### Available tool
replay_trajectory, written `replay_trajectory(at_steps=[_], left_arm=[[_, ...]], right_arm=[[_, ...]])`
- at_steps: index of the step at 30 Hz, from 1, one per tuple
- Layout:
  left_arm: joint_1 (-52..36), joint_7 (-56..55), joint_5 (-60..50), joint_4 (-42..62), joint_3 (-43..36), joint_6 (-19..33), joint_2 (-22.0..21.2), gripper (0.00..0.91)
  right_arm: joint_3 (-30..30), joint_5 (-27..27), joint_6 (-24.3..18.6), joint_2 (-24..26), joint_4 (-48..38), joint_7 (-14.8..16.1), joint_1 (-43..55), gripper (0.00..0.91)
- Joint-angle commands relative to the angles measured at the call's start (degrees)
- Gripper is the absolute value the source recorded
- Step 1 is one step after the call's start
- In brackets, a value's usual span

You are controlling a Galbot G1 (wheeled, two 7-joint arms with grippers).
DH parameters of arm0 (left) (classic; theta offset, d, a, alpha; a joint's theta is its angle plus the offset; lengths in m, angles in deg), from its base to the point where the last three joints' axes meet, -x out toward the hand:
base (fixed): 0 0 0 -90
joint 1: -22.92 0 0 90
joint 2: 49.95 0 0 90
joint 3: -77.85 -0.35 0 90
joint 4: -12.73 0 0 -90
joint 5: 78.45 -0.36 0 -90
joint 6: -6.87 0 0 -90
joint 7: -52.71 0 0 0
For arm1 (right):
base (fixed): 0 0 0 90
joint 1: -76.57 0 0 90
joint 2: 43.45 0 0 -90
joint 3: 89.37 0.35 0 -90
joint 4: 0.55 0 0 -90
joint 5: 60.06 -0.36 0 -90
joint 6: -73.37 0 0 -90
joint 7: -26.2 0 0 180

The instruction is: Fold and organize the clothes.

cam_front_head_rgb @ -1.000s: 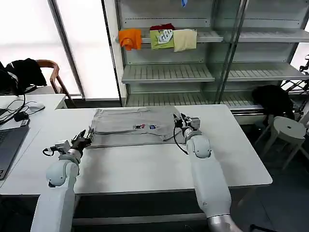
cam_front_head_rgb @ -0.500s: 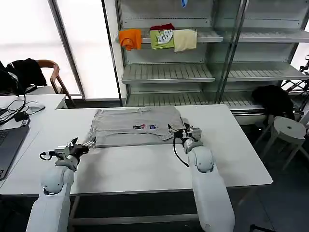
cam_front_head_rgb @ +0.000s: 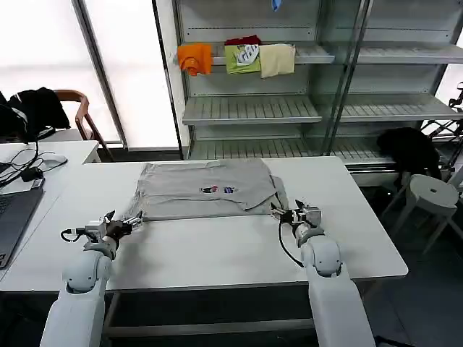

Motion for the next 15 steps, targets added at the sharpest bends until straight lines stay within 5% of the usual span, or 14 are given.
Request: replay_trajectory(at_steps=[1, 5, 15], left_arm=[[0.12, 0.49, -0.99, 0.63, -0.35, -0.3, -0.02, 0.725], [-0.06, 0.83, -0.82, 1.18, -0.35, -0.93, -0.27, 0.05], [0.58, 1.58, 0.33, 1.34, -0.14, -1.44, 0.22, 0.01]], right_arm=[[0.22, 1.27, 0.5, 0.36, -0.26, 0.64, -1.02, 0.0], [0.27, 1.26, 0.51, 0.44, -0.31, 0.57, -0.98, 0.0], [0.37, 1.17, 0.52, 0.73, 0.63, 0.37, -1.2, 0.0]])
